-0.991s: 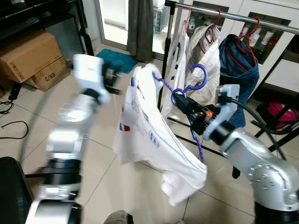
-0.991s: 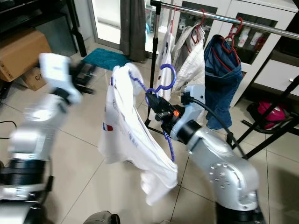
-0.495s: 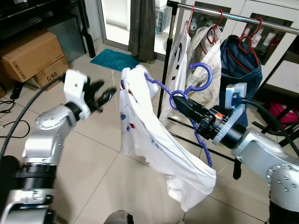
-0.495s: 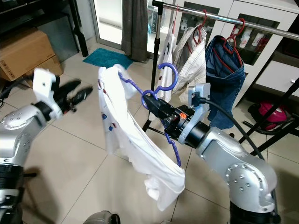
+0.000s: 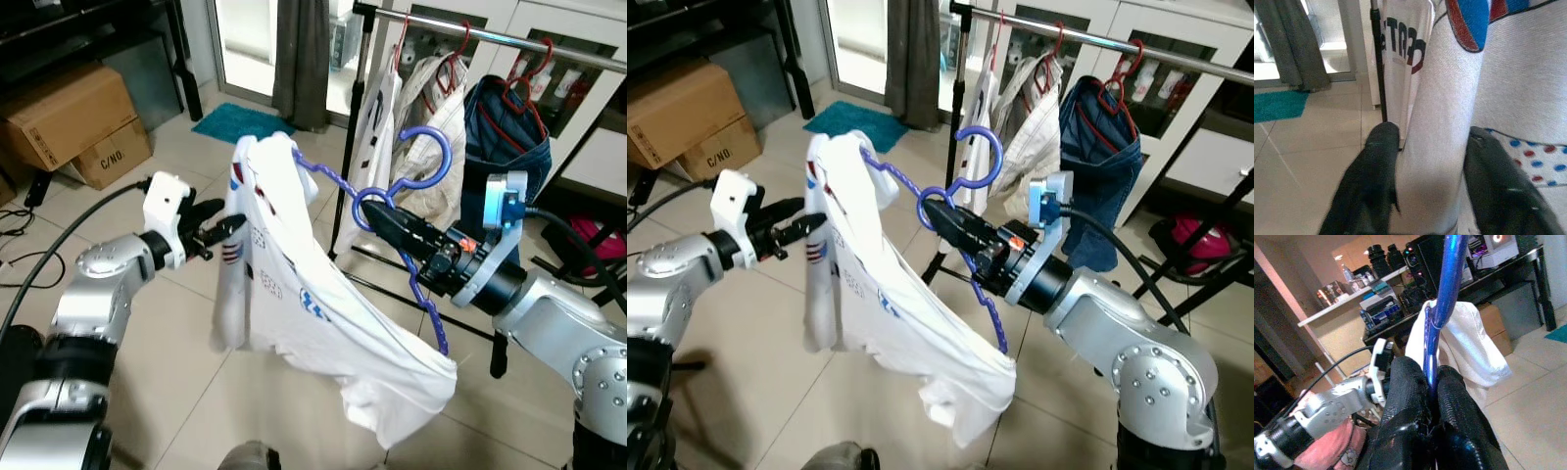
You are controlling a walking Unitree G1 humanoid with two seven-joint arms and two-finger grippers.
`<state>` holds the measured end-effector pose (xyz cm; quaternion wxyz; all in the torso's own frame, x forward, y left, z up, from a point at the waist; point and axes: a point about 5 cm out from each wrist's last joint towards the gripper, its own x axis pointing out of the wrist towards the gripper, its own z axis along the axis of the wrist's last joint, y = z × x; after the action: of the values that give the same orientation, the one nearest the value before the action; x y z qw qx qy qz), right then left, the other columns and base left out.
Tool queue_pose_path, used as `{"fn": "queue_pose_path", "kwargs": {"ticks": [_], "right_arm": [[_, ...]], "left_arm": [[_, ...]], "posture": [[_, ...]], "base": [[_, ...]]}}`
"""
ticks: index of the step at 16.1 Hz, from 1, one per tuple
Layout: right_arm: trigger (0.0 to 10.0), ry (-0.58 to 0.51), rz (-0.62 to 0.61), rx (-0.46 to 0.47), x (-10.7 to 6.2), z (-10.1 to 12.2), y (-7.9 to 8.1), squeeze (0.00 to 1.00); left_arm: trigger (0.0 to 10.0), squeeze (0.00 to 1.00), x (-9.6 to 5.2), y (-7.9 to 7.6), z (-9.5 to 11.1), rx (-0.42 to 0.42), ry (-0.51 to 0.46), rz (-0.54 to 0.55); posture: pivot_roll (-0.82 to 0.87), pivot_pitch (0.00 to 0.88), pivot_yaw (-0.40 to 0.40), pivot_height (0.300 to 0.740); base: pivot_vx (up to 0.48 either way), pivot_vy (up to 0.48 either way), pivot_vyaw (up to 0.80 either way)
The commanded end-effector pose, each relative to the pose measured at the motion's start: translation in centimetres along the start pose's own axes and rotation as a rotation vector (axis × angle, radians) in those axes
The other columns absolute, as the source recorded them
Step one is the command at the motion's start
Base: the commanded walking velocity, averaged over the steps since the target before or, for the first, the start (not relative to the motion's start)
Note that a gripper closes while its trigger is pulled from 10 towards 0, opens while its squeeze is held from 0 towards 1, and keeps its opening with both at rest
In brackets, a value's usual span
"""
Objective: Hang hanger
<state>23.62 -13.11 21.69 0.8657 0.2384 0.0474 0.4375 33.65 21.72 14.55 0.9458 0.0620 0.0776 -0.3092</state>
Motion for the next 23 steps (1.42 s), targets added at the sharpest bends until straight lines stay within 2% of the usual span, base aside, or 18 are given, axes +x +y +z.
{"fn": "queue_pose_path", "kwargs": {"ticks": [1, 5, 13, 23], "right_arm": [[10.0, -0.014, 0.028, -0.021, -0.2, 0.5, 0.7, 0.0], [10.0, -0.015, 0.03, -0.016, -0.2, 0.4, 0.9, 0.0], [10.0, -0.02, 0.039, -0.012, 0.0, 0.5, 0.8, 0.0], [10.0, -0.032, 0.043, 0.002, 0.1, 0.1, 1.2, 0.0]], "left_arm": [[0.0, 0.0, 0.6, -0.4, 0.1, 0.024, 0.003, -0.033], [0.0, 0.0, 0.9, -1.1, -0.3, 0.013, -0.017, -0.044], [0.0, 0.0, 1.0, -0.7, -0.4, 0.011, -0.041, -0.012], [0.0, 0.0, -1.2, -1.0, -1.5, -0.038, -0.082, 0.021]], "posture": [[-0.02, 0.025, -0.022, 0.74], [-0.02, 0.025, -0.021, 0.74], [-0.01, 0.014, -0.014, 0.74], [-0.01, 0.017, -0.011, 0.74]], "base": [[0.0, 0.0, 0.0], [0.0, 0.0, 0.0], [0.0, 0.0, 0.0], [0.0, 0.0, 0.0]]}}
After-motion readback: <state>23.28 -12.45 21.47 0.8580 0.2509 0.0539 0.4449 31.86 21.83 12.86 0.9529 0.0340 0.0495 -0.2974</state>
